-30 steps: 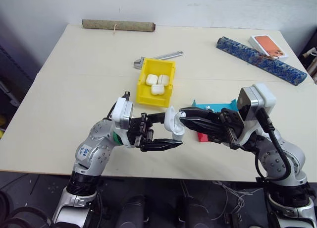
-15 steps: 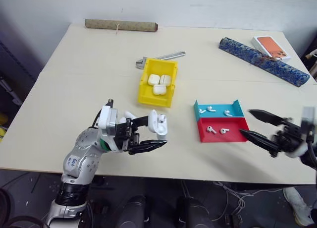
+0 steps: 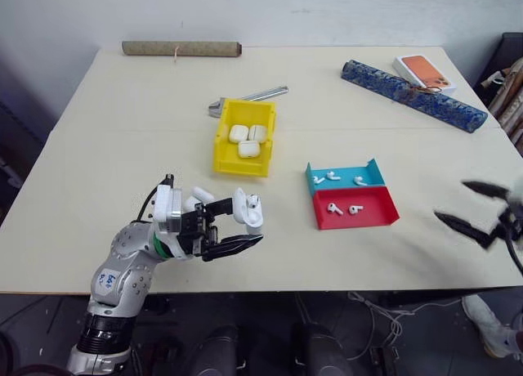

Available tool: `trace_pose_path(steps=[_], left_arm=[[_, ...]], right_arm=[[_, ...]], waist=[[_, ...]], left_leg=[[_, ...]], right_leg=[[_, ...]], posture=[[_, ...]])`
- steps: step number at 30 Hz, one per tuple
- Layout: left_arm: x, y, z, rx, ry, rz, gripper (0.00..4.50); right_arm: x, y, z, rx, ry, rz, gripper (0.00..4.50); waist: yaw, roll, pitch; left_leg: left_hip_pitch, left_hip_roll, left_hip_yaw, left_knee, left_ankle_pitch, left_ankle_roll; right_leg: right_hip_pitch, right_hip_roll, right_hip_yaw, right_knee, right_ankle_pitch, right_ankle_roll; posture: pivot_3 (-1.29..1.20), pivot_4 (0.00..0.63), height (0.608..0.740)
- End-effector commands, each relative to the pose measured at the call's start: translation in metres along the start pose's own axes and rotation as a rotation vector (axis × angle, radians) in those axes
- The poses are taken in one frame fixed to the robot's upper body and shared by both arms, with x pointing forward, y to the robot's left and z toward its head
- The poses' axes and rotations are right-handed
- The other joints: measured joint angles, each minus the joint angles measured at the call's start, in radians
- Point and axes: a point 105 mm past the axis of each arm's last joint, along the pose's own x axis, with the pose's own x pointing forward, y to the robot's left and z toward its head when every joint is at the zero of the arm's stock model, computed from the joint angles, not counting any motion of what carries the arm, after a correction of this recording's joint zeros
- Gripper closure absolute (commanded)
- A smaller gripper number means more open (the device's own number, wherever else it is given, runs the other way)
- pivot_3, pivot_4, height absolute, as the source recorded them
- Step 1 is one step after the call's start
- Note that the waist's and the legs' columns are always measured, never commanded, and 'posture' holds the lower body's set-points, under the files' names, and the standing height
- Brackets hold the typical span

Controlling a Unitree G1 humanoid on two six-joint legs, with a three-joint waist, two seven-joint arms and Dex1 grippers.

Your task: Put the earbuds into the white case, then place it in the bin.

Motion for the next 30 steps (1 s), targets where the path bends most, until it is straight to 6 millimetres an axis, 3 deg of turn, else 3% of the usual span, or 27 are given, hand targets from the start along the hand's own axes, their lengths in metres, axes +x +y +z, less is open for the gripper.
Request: trace_pose_path(steps=[1,4,7,10,16,30], left_arm=[[0.003,-0.003,0.006,0.04,-0.012,-0.005,1.76],[0.005,-0.003,0.005,0.037,-0.015,-0.006,1.76],[0.006,-0.004,0.003,0.031,-0.018,-0.009,1.76],[0.006,-0.004,0.002,0.032,-0.018,-0.011,1.76],[0.005,-0.004,0.002,0.037,-0.019,0.002,1.76],[0.011,-0.011,0.001,0.039,-0.021,0.016,1.76]], right_arm=[[0.035,0.01,0.044,0.013,0.035,0.132,0.02],[0.056,0.012,0.05,0.021,0.137,0.179,0.41],[0.078,0.019,0.058,0.038,0.211,0.243,1.32],[0.096,0.019,0.052,-0.02,0.324,0.263,2.4],[0.117,0.013,0.033,-0.12,0.481,0.246,2.4],[0.126,0.007,0.008,-0.229,0.682,0.296,2.4]], waist=[[0.006,0.0,0.0],[0.017,0.0,0.0],[0.027,0.0,0.0],[0.03,0.0,0.0],[0.031,0.0,0.0],[0.019,0.0,0.0]], left_leg=[[0.0,0.0,0.0,0.0,-0.001,-0.001],[-0.004,0.0,-0.004,0.0,-0.001,-0.001],[-0.013,-0.002,-0.005,0.003,0.0,0.0],[-0.014,-0.004,-0.005,0.003,0.0,0.001],[-0.014,-0.005,-0.005,0.002,0.0,0.002],[-0.014,-0.002,-0.003,0.002,0.001,0.002]], right_leg=[[0.0,0.0,0.0,0.0,0.0,-0.001],[-0.003,0.0,-0.003,0.0,0.0,-0.001],[-0.009,-0.002,-0.005,-0.001,0.0,-0.001],[-0.008,-0.003,-0.006,-0.002,0.0,-0.001],[-0.008,-0.002,-0.008,0.0,0.0,0.0],[-0.008,0.008,-0.006,0.001,0.001,0.001]], posture=[[0.0,0.15,0.74],[0.0,0.15,0.74],[0.0,0.15,0.74],[0.0,0.15,0.74],[0.0,0.15,0.74],[0.0,0.15,0.74]])
